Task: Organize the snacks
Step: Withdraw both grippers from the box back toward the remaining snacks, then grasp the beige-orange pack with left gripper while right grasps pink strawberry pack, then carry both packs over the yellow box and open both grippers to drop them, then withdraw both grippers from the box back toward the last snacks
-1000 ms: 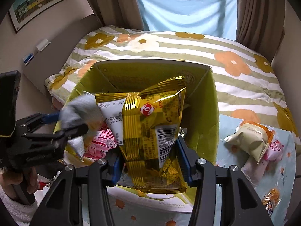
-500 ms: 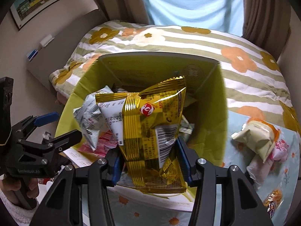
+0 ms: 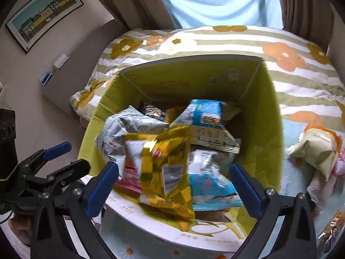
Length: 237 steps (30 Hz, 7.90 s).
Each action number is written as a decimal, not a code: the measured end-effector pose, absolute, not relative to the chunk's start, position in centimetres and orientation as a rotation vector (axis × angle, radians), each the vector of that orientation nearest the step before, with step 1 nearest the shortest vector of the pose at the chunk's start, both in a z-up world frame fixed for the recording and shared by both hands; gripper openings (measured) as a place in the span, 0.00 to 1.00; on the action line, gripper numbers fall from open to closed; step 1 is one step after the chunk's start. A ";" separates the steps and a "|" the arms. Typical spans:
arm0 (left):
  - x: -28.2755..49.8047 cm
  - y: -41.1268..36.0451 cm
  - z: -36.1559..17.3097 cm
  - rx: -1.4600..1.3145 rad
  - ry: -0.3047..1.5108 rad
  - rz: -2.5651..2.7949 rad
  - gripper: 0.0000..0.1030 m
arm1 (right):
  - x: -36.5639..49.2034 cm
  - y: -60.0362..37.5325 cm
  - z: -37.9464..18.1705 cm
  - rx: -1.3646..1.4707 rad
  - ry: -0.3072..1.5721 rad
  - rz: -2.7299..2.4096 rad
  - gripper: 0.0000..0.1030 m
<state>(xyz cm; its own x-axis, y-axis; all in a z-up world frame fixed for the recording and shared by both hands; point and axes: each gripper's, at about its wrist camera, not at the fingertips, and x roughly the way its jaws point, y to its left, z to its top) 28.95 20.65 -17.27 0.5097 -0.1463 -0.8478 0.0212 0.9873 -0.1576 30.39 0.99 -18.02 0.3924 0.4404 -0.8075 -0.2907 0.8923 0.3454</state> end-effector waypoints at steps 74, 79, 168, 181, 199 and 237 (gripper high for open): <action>41.5 -20.3 -26.8 0.230 1.242 -0.352 1.00 | 33.1 -38.0 -25.3 0.462 1.173 0.133 0.99; 42.9 -20.8 -28.6 0.267 1.272 -0.360 0.99 | 34.8 -37.7 -27.3 0.516 1.201 0.109 0.99; 36.6 12.6 -9.6 -0.184 0.964 -0.053 0.73 | 36.0 -12.9 -11.9 0.401 0.903 0.457 0.36; 42.6 18.6 -17.0 -0.113 1.124 -0.138 0.94 | 37.2 -5.0 -14.1 0.401 0.965 0.408 0.36; 37.6 21.6 -17.5 -0.240 1.071 -0.098 0.99 | 38.7 -3.6 -16.0 0.389 1.037 0.410 0.36; 34.8 16.6 -15.0 -0.197 1.032 -0.208 0.99 | 32.4 -7.5 -12.9 0.386 0.898 0.339 1.00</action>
<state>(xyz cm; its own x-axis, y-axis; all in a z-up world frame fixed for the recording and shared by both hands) 34.77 16.64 -14.98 0.4966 -0.2622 -0.8274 0.0779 0.9629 -0.2584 32.45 -7.55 -12.92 0.5788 0.4401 -0.6865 -0.1231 0.8794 0.4600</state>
